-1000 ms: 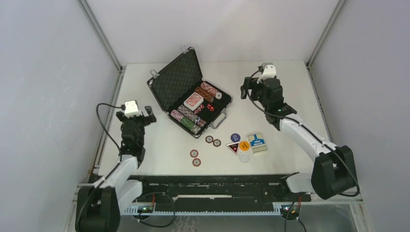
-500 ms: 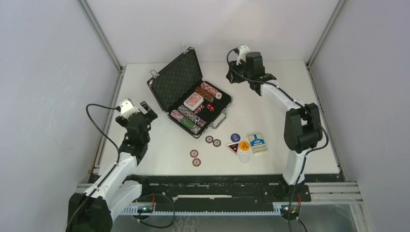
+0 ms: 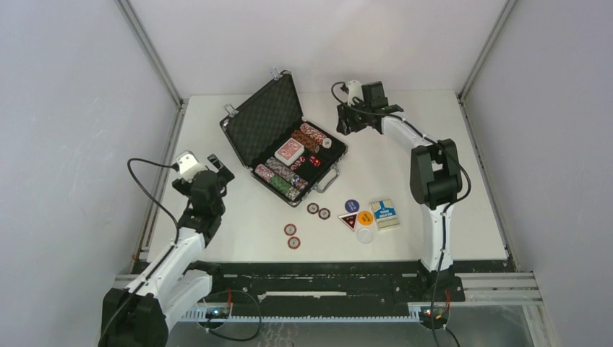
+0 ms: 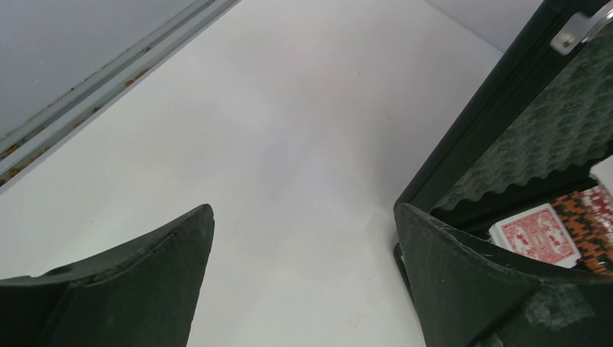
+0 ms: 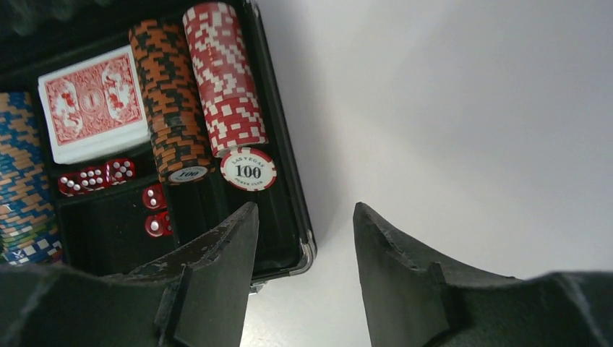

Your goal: Pack up texas hold em set

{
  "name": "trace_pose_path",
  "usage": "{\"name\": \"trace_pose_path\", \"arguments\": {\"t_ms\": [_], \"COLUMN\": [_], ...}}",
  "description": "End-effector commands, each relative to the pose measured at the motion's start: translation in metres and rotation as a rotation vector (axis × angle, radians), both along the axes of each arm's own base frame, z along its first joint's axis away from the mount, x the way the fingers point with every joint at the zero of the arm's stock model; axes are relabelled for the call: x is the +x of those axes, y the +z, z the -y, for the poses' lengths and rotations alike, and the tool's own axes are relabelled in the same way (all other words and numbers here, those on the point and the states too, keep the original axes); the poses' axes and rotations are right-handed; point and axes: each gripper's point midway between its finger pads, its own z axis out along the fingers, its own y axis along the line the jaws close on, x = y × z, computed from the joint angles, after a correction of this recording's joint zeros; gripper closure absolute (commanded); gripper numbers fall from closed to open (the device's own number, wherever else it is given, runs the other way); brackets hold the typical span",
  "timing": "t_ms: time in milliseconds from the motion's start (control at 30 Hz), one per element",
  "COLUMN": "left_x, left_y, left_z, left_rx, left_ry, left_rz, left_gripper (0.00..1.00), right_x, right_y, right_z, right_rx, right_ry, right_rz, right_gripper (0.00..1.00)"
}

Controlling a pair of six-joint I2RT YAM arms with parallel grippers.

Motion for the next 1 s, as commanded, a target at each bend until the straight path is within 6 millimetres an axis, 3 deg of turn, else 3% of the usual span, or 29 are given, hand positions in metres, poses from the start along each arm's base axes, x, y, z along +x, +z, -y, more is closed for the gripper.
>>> {"name": "trace_pose_path", "arguments": {"t_ms": [0,167,367,967], "left_x": [-0.002,-0.006,-0.007,-0.002], "left_y": [-0.007,-0.004,-0.005,-0.003], "left_z": [-0.005,-0.007,-0.004,0.006], "left_rx": [0.002,0.011,0.005,-0.022], "left_ry": [0.033,0.034,0.016,-0.038], "left_rz": [-0.027,-0.004,-0.002,0.010], "left_gripper": [0.00,0.02,0.04,0.05], "right_x": [-0.002,0.000,0.007,-0.006], "right_y": [0.004,-0.009,-0.016,-0.048], "right_z": [-0.021,-0.031,-0.030,-0.011], "right_rx": [-0.016,-0.063,-0.088,-0.248], "right_ry": [0.076,0.075,0.043,0.024], "right_rz": [0.022,-0.003,-0.033,-0.142], "right_gripper": [0.40,0.42,0.61,0.60]}}
